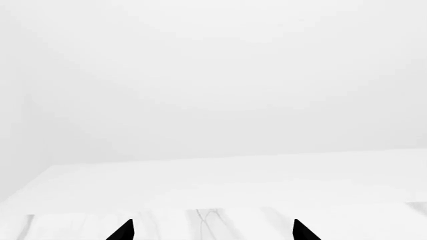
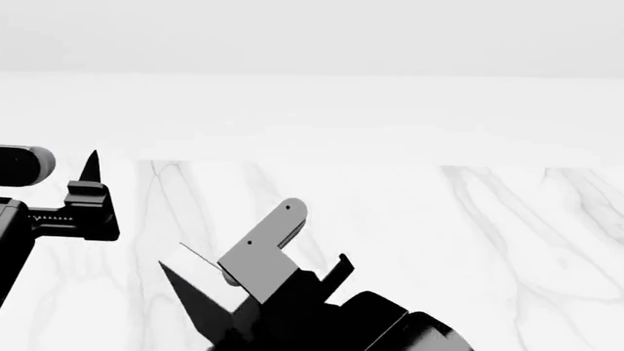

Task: Pick up the book on the left and place it on top of the shelf.

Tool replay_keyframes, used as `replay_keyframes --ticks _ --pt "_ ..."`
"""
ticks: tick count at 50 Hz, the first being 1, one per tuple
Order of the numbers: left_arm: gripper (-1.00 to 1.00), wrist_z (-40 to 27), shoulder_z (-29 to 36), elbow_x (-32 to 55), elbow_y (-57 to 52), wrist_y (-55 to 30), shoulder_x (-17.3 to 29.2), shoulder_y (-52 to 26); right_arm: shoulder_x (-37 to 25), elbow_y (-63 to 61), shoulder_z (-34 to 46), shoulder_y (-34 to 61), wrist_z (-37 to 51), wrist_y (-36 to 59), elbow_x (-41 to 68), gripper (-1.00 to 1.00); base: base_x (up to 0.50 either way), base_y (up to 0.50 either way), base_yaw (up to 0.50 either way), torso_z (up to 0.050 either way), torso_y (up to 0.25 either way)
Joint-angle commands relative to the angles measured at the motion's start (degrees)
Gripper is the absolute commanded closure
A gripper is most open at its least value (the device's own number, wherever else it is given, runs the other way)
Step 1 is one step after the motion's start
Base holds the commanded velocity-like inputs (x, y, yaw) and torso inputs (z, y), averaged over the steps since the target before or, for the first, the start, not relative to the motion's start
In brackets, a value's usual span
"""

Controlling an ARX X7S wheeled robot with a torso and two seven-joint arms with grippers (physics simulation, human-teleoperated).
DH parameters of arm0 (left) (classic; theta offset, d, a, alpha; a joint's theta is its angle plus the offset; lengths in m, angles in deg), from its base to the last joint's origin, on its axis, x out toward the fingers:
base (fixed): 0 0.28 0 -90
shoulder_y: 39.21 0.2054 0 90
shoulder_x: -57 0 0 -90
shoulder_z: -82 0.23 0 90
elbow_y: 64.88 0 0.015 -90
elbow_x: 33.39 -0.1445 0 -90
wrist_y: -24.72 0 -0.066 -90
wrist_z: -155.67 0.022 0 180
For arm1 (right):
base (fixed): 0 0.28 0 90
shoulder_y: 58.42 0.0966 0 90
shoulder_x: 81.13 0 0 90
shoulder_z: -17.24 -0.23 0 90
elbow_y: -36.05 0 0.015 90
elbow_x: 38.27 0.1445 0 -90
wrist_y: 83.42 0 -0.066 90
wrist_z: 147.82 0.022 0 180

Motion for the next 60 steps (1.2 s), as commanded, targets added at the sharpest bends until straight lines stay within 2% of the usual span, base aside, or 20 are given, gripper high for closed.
replay_keyframes --ticks 1,4,5,6,10,15,18,24,31,32,35,37,39,42,45,53,60 --pt "-1.00 1.10 -1.66 -0.43 -0.21 -0.20 -1.02 -0.29 -2.11 -11.60 -4.19 6.12 4.37 12.09 -0.76 1.00 0.00 0.00 0.00 0.000 0.000" --pt "-1.00 1.05 -1.42 -0.44 -0.12 -0.01 -1.08 -0.28 -4.38 -13.15 0.97 7.98 6.42 12.87 -3.99 1.00 0.00 0.00 0.00 0.000 0.000" --pt "-1.00 1.05 -1.41 -0.40 -0.12 0.01 -1.07 -0.27 -3.98 -12.72 0.48 7.92 7.74 13.68 -4.62 1.00 0.00 0.00 0.00 0.000 0.000" --pt "-1.00 1.05 -1.43 -0.37 -0.05 0.08 -1.06 -0.24 -5.63 -11.65 8.23 10.18 11.97 13.09 -10.60 1.00 0.00 0.00 0.00 0.000 0.000" --pt "-1.00 0.99 -1.44 -0.36 0.11 0.19 -0.90 -0.17 -7.08 -9.90 20.95 15.32 19.28 17.65 -19.89 1.00 0.00 0.00 0.00 0.000 0.000" --pt "-1.00 0.91 -1.33 -0.29 0.22 0.37 -0.89 -0.18 -7.55 -6.65 26.98 20.16 22.63 22.22 -24.30 1.00 0.00 0.00 0.00 0.000 0.002" --pt "-1.00 0.88 -1.31 -0.23 0.33 0.50 -0.88 -0.16 -8.29 -1.22 33.42 24.44 26.04 25.06 -28.62 1.00 0.00 0.00 0.00 0.000 0.000" --pt "-1.00 0.80 -1.35 -0.04 0.25 0.54 -0.77 -0.11 -9.25 8.38 37.68 27.41 27.27 25.60 -32.42 1.00 0.00 0.00 0.00 0.000 0.002" --pt "-1.00 0.79 -1.26 0.09 0.59 0.81 -0.69 -0.09 -11.47 17.76 30.56 27.42 27.80 25.05 -32.97 1.00 0.00 0.00 0.00 0.000 0.001" --pt "-1.00 0.80 -1.27 0.12 0.69 0.89 -0.69 -0.14 -12.39 20.60 28.17 27.37 28.51 24.77 -33.07 1.00 0.00 0.00 0.00 0.000 0.000" --pt "-1.00 0.79 -1.25 0.17 0.85 0.99 -0.65 -0.18 -14.41 24.58 27.42 27.64 29.72 25.31 -34.31 1.00 0.00 0.00 0.00 0.000 0.003" --pt "-1.00 0.81 -1.32 0.30 0.86 0.97 -0.64 -0.21 -16.72 27.62 25.06 26.64 27.95 25.66 -37.91 1.00 0.00 0.00 0.00 0.000 0.000" --pt "-1.00 0.83 -1.33 0.37 0.93 1.03 -0.60 -0.21 -18.09 28.87 20.98 23.88 20.94 25.67 -47.56 1.00 0.00 0.00 0.00 0.000 0.000" --pt "-1.00 0.87 -1.18 0.27 1.37 1.65 -0.61 0.03 -21.02 30.31 12.66 17.36 2.37 25.65 -72.78 1.00 0.00 0.00 0.00 0.000 0.003" --pt "-1.00 0.92 -0.97 0.25 1.61 2.03 -0.63 0.24 -24.32 31.01 6.72 12.46 -8.77 25.58 -87.41 1.00 0.00 0.00 0.00 0.000 0.000" --pt "-1.00 1.12 -1.10 0.36 2.41 2.99 -0.44 0.89 -31.07 30.03 -9.19 0.65 -23.95 25.43 -106.51 1.00 0.00 0.00 0.00 0.000 0.001" --pt "-1.00 1.08 -1.28 0.62 2.32 3.18 -0.30 1.28 -33.64 27.24 -21.81 -9.26 -26.38 25.09 -112.04 1.00 0.00 0.00 0.00 0.000 0.001"
